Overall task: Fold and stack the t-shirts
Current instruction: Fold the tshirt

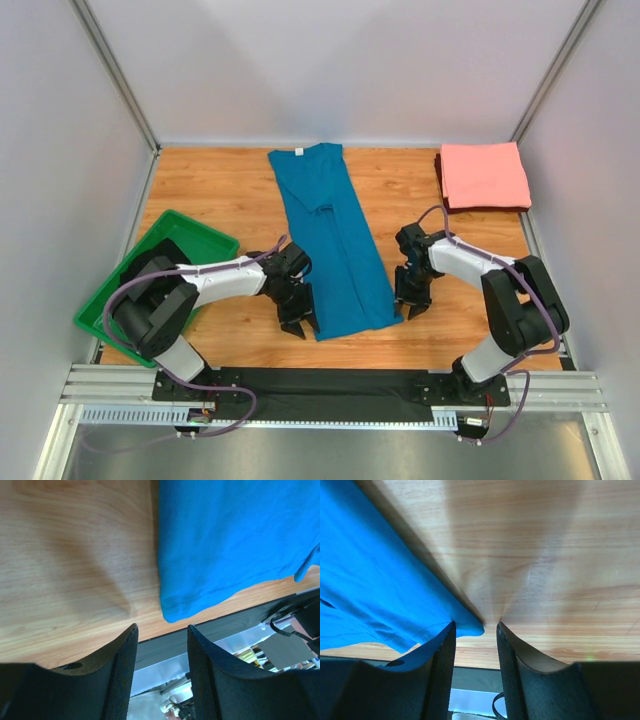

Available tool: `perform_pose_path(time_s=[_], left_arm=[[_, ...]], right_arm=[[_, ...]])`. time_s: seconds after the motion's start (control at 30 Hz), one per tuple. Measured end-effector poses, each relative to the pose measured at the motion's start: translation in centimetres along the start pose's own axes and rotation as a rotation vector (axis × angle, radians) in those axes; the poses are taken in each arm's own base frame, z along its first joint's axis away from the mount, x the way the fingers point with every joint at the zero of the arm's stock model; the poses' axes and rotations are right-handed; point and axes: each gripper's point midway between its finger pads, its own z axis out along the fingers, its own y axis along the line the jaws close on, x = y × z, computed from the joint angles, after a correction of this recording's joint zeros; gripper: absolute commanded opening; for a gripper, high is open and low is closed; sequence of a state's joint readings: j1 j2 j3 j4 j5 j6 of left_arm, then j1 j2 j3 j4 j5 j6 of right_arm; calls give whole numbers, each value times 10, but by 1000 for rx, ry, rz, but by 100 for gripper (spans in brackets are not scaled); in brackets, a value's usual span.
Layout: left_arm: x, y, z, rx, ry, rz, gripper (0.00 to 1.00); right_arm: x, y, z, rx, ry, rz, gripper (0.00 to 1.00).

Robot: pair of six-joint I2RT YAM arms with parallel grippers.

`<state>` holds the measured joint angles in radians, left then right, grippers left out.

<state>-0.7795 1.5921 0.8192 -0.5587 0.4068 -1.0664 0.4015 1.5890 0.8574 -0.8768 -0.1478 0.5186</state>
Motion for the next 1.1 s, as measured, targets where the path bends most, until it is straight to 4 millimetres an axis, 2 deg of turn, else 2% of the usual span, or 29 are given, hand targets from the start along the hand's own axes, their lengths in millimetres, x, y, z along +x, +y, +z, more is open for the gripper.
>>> perform_pose_path(time_s=[0.13, 0.3, 0.37, 0.43, 0.47, 0.57, 0.6, 0.73, 0.83, 0.97, 1.03, 1.07, 1.1], left_arm=[[-2, -1, 6, -4, -2, -14, 49], [-1, 2, 13, -23, 13, -33, 41], [0, 2, 14, -24, 18, -37, 34], [0, 2, 16, -25, 21, -44, 23], [-1, 2, 16, -25, 22, -45, 13], [-1, 3, 18, -31, 21, -46, 0], [-1, 3, 18, -34, 22, -46, 0], [0, 9, 15, -62, 19, -41, 0], [2, 19, 9, -95, -2, -35, 1], [11, 36, -7, -136, -25, -10, 27], [15, 42, -15, -151, -36, 0, 35], [17, 45, -20, -156, -43, 4, 39], [18, 47, -24, -156, -50, 12, 41]], right_arm=[[1, -1, 1, -35, 16, -1, 40], [6, 0, 2, -70, 45, -5, 36], [7, 2, 2, -81, 51, -9, 34], [9, 3, 3, -94, 60, -12, 30], [10, 4, 3, -99, 64, -12, 24], [15, 6, 5, -118, 80, -11, 10], [17, 6, 6, -125, 85, -10, 1], [25, 10, 7, -164, 94, 11, 0], [39, 15, 9, -179, 84, 19, 0], [64, 21, 10, -184, 81, 15, 0], [73, 23, 8, -190, 77, 21, 6], [75, 24, 6, -194, 72, 26, 17], [76, 26, 4, -199, 64, 34, 23]])
